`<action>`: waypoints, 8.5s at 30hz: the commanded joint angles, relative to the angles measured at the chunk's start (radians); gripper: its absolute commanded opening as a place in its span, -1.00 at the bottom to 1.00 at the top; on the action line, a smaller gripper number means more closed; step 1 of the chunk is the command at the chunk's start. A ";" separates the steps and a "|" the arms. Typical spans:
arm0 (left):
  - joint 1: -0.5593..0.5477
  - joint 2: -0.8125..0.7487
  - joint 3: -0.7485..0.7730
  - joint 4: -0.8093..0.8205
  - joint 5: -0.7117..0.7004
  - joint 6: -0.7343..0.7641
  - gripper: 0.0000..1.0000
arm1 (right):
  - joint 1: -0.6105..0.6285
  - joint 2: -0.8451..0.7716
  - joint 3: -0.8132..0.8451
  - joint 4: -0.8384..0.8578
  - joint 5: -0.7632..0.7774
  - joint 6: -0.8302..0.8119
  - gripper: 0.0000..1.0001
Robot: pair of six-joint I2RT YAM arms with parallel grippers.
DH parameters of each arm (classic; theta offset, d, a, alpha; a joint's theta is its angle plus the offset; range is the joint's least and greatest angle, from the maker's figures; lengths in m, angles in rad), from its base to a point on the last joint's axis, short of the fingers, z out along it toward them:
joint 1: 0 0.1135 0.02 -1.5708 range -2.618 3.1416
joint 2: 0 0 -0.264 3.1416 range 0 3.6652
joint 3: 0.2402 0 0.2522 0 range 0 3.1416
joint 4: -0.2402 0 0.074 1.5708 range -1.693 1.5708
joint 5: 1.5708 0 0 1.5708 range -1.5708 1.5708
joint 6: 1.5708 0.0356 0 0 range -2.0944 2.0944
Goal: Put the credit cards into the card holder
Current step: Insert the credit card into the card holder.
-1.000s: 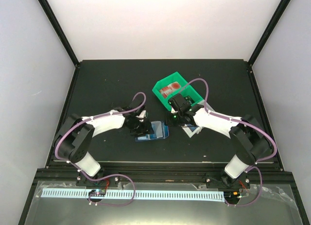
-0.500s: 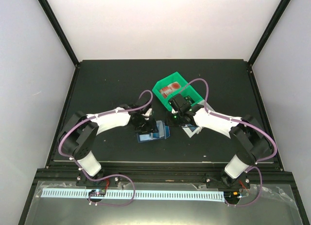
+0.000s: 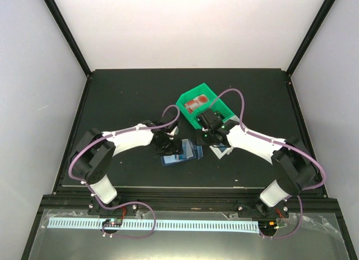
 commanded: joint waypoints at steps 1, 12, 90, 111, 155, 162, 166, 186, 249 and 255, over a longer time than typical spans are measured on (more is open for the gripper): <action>-0.010 -0.080 -0.028 -0.038 -0.048 -0.018 0.23 | -0.001 -0.024 0.022 -0.119 0.110 -0.077 -0.98; -0.069 -0.096 -0.076 -0.054 -0.059 -0.047 -0.18 | 0.050 0.050 0.035 -0.210 0.103 -0.150 -0.98; -0.134 -0.100 -0.151 0.141 -0.146 -0.056 -0.36 | 0.071 0.121 0.050 -0.103 -0.158 -0.176 -0.98; -0.134 -0.120 -0.210 0.428 -0.090 -0.038 -0.16 | 0.071 0.118 0.038 -0.095 -0.152 -0.173 -0.98; -0.020 -0.122 -0.127 0.199 -0.126 -0.119 0.45 | 0.071 0.255 0.247 -0.249 -0.034 -0.172 -0.98; -0.021 -0.073 -0.119 0.238 -0.093 -0.106 0.45 | 0.070 0.264 0.237 -0.230 -0.085 -0.175 -0.98; -0.020 -0.074 -0.127 0.262 -0.061 -0.111 0.45 | 0.071 0.262 0.227 -0.220 -0.101 -0.177 -0.98; -0.021 -0.105 -0.170 0.232 -0.156 -0.136 0.36 | 0.069 0.107 0.153 -0.229 -0.100 -0.179 -0.98; -0.016 -0.148 -0.222 0.251 -0.207 -0.175 0.10 | 0.072 0.206 0.166 -0.018 -0.190 -0.032 -0.98; -0.013 -0.175 -0.226 0.248 -0.209 -0.200 0.10 | 0.066 0.137 0.154 -0.116 -0.094 -0.071 -0.98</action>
